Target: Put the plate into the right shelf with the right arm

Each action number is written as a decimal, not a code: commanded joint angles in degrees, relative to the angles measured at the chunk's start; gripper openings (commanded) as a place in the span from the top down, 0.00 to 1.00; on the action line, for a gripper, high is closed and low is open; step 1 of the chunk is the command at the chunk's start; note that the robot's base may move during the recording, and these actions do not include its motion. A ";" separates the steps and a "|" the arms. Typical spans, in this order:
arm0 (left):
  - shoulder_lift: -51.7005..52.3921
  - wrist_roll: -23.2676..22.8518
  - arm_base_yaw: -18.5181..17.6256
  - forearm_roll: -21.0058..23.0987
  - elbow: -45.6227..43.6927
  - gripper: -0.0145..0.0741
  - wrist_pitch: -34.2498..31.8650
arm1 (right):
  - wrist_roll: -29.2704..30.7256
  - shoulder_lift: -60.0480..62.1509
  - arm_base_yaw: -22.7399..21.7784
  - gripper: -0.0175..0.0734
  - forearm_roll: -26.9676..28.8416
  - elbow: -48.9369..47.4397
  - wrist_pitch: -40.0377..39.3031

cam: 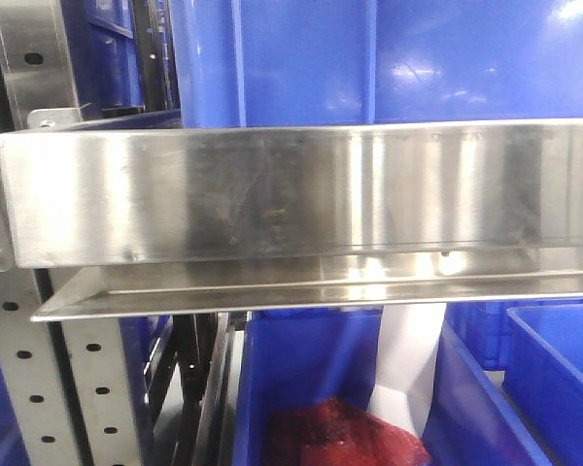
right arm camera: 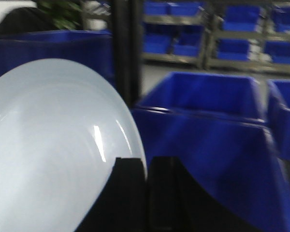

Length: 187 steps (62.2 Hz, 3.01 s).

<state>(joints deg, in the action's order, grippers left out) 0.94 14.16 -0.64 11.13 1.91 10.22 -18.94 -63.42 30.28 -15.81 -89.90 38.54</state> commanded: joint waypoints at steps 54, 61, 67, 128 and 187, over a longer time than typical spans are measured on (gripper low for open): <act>0.65 -0.16 -0.18 0.45 0.42 0.89 -4.78 | 0.95 -24.28 -13.12 0.75 -2.05 -6.06 -4.10; 0.65 -0.16 -0.18 0.45 0.42 0.89 -4.78 | 0.95 -24.28 -13.12 0.62 -2.05 -6.06 -3.63; 0.65 -0.16 -0.18 0.45 0.42 0.89 -4.78 | 0.95 -24.11 -13.12 0.41 -2.05 -6.06 -2.72; 0.65 -0.16 -0.18 0.45 0.42 0.89 -4.78 | 5.28 26.17 -13.07 0.78 6.11 27.90 -1.70; 0.65 -0.16 -0.18 0.45 0.42 0.89 -4.78 | 5.43 47.07 -13.13 0.78 6.12 50.01 -9.85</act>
<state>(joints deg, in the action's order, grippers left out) 0.94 14.16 -0.64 11.13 1.91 10.22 -14.14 -15.52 17.20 -9.21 -39.60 36.48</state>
